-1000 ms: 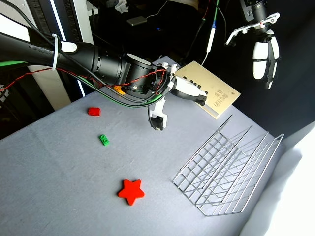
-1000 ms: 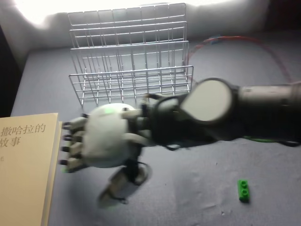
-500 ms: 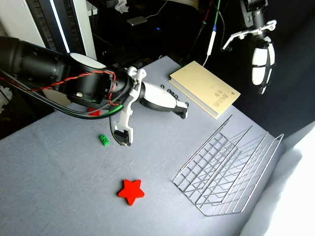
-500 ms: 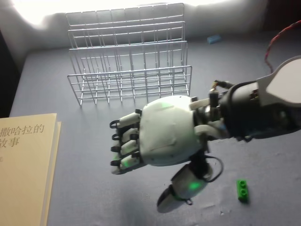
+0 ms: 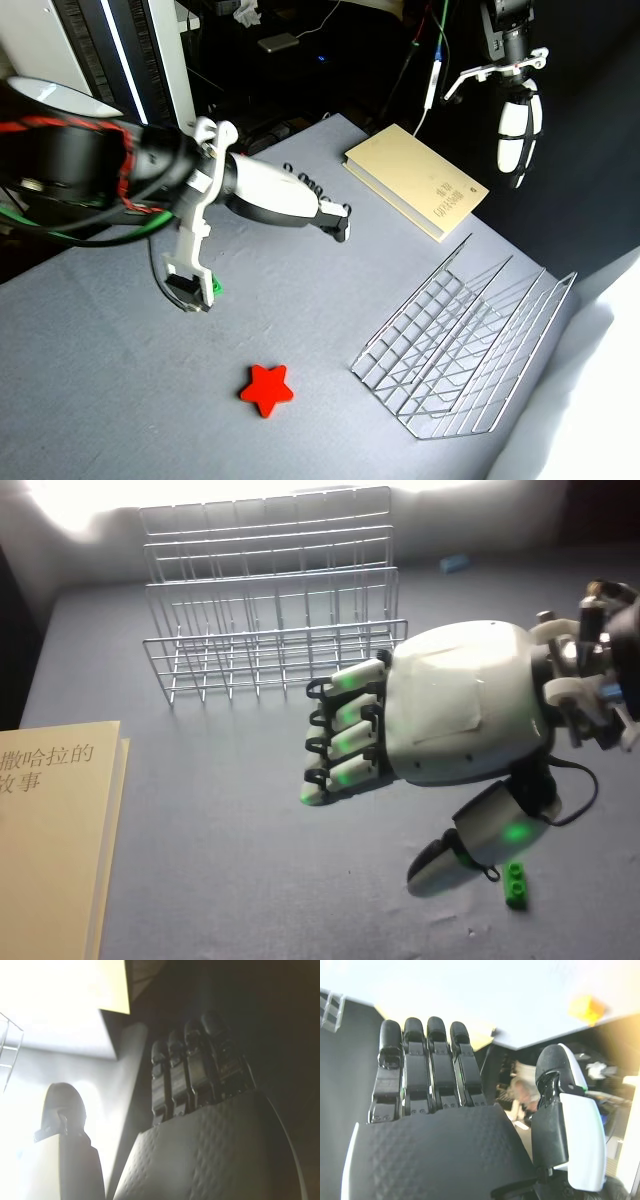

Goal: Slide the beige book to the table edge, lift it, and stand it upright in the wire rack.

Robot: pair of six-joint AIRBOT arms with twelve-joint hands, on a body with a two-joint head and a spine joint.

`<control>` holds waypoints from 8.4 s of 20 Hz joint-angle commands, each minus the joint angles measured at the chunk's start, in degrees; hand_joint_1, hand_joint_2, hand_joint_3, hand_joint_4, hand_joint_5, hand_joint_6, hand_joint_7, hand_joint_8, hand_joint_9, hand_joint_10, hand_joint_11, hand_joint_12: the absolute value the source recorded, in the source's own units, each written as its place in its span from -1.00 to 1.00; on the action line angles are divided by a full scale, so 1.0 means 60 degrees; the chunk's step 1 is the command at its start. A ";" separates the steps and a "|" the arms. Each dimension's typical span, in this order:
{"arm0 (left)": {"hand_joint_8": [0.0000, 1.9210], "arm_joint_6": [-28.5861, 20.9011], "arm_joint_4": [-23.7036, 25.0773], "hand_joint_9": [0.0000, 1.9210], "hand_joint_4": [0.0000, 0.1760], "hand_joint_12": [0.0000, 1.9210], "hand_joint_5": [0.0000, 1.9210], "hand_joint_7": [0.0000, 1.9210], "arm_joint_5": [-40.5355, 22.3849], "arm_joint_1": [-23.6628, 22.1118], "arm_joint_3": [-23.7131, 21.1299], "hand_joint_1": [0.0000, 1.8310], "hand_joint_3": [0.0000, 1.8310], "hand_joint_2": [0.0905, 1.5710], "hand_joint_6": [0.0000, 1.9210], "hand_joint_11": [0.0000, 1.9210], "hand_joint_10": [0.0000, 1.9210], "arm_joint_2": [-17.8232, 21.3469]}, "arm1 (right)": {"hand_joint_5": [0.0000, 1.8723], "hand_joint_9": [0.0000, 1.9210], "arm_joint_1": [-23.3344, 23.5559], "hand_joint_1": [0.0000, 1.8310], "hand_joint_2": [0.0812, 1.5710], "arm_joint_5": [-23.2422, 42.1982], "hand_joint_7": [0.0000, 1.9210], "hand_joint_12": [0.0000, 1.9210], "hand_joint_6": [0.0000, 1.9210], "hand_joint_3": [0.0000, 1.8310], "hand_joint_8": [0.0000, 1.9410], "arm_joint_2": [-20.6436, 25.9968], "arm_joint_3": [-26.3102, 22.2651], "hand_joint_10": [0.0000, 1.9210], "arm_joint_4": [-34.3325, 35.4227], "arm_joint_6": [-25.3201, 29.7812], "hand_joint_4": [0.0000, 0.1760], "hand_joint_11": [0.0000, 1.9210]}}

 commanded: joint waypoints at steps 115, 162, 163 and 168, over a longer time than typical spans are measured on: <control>0.46 0.1871 -0.6627 -0.21 -1.00 0.51 -0.24 -0.22 -0.6497 -0.0375 0.0700 0.45 -1.00 0.53 0.27 -0.33 0.55 0.0876 | -0.68 -0.66 0.0251 -0.89 0.44 0.4080 -0.67 -0.12 -1.00 -1.00 -1.00 0.1701 -0.0559 -1.00 0.4912 -0.4844 -1.00 -1.00; 0.48 0.3045 -0.7573 -0.23 -1.00 0.52 -0.25 -0.23 -1.6691 0.0908 -0.1456 0.45 -1.00 0.54 0.30 -0.35 0.58 -0.0070 | -0.63 -0.65 0.0267 -0.86 0.43 0.4084 -0.64 -0.06 -1.00 -1.00 -1.00 0.1695 -0.0564 -0.99 0.4914 -0.4937 -1.00 -1.00; 0.48 0.3204 -0.7510 -0.23 -1.00 0.52 -0.25 -0.23 -1.6785 0.0903 -0.1394 0.45 -1.00 0.54 0.30 -0.35 0.58 -0.0158 | -0.63 -0.65 0.0268 -0.86 0.43 0.4080 -0.64 -0.06 -1.00 -1.00 -1.00 0.1697 -0.0563 -0.99 0.4914 -0.4937 -1.00 -1.00; 0.42 0.3105 -0.6637 -0.19 -1.00 0.53 -0.25 -0.18 -1.6875 0.0477 -0.0413 0.46 -1.00 0.51 0.27 -0.34 0.53 -0.0994 | -0.62 -0.63 0.0272 -0.86 0.43 0.4107 -0.62 -0.04 -0.99 -1.00 -0.99 0.1698 -0.0564 -0.99 0.4916 -0.4937 -1.00 -1.00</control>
